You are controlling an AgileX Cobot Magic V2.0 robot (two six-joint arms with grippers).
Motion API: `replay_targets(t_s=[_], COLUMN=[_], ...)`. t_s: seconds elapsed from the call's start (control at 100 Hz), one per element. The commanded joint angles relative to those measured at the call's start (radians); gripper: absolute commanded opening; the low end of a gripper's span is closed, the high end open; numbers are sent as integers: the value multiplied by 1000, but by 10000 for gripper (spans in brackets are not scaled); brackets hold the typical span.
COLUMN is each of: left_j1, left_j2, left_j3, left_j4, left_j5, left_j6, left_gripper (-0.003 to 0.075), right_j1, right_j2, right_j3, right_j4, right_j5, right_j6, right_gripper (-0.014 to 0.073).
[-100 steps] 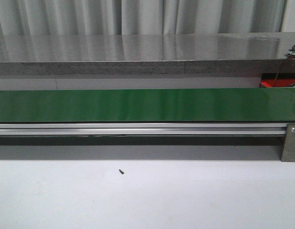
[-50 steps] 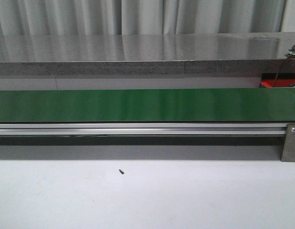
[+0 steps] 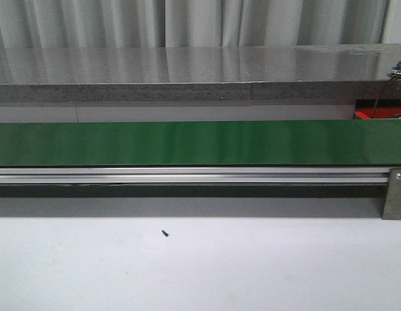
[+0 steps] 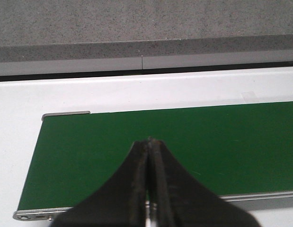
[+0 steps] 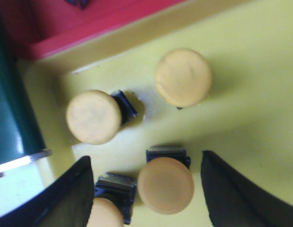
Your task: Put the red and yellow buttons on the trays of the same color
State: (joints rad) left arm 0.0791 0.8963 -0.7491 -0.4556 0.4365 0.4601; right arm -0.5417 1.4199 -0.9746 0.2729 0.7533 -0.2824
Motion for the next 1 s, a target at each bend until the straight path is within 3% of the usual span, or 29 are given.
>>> replay_targets(t_s=[0.0, 0.54, 0.84, 0.99], left_j1=[-4, -4, -4, -4], left_j2=[-13, -13, -13, -13], left_j3=[-30, -30, -30, -30], left_j4=[-23, -23, -23, -23], left_j5=[-60, -60, -54, -52], left_j6=[1, 1, 1, 1], left_gripper=[-20, -20, -20, -20], right_j1=[51, 438, 449, 449], right_j2=[-94, -522, -743, -874], right_j3=[-42, -17, 158, 249], right_j4=[3, -50, -74, -105], right_j5=[-28, -106, -109, -107], right_j6=[4, -15, -15, -15], right_gripper=[489, 476, 283, 34])
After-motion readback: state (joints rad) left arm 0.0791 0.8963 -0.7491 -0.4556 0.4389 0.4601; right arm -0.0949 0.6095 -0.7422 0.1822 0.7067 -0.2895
